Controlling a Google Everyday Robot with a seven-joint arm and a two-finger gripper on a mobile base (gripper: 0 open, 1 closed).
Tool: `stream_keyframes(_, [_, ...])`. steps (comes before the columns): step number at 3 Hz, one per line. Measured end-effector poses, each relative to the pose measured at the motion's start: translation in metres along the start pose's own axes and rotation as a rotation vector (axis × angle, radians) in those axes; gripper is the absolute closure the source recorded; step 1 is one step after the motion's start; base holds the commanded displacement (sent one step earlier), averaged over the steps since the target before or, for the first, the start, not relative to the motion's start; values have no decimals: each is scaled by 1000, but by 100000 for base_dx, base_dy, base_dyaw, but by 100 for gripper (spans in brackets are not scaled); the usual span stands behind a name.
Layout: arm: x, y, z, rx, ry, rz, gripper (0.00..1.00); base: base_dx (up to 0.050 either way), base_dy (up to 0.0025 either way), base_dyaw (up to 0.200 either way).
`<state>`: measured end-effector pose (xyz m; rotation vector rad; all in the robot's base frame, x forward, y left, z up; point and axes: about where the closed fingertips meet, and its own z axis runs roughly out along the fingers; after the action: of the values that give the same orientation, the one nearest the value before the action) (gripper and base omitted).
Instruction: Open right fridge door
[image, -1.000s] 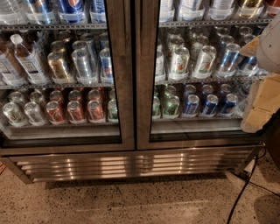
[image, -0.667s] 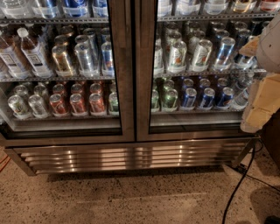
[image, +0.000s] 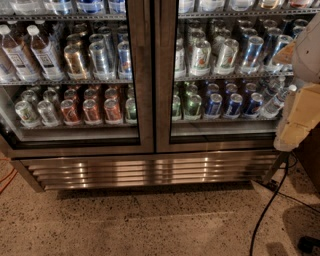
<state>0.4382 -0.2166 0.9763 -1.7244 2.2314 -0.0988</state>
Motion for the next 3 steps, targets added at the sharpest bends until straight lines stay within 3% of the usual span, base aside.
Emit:
stream_keyframes(1, [-14, -30, 15, 20, -73, 28, 0, 0, 0, 0])
stream_keyframes(2, [-46, -72, 36, 26, -189, 55, 0, 0, 0, 0])
stream_keyframes(3, [-46, -72, 36, 26, -189, 55, 0, 0, 0, 0])
